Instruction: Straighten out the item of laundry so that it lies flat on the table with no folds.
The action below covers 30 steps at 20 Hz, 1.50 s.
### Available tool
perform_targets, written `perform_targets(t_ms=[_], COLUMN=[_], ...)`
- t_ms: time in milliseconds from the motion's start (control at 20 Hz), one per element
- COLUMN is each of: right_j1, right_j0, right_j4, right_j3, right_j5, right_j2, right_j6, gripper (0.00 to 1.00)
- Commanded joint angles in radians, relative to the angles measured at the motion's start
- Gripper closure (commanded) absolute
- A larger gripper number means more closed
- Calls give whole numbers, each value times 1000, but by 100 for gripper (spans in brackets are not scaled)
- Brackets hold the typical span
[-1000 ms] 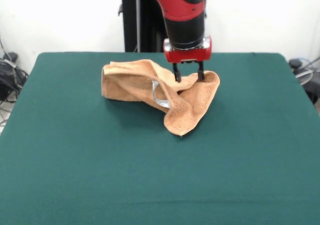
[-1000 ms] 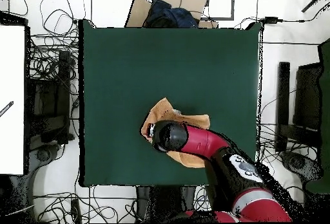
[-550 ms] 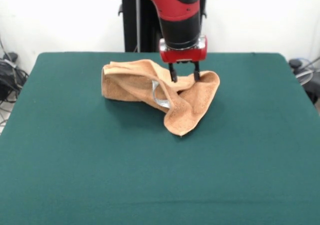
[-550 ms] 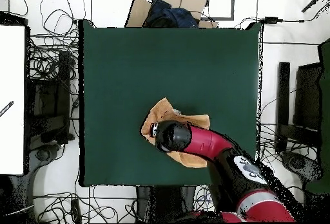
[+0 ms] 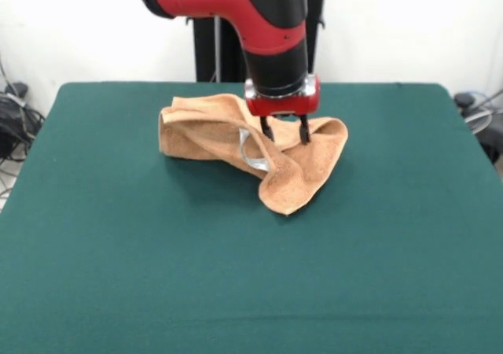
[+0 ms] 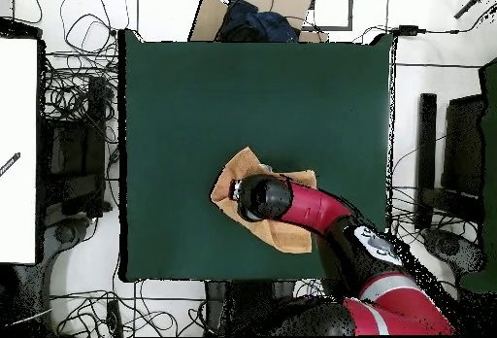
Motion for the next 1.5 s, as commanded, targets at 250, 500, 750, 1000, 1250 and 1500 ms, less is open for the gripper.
perform_targets(t_ms=[250,500,750,1000,1250,1500], right_j1=[43,100,144,153,126,84], right_j0=[-54,-110,-142,-147,-138,-120], right_j4=[73,73,49,36,38,34], right_j3=[-68,-53,-43,-40,-46,-37], right_j5=[-12,-92,-150,-173,-151,-156], right_j2=[139,205,249,264,258,237], right_j6=[118,120,125,138,135,152], gripper=[0,0,0,0,0,0])
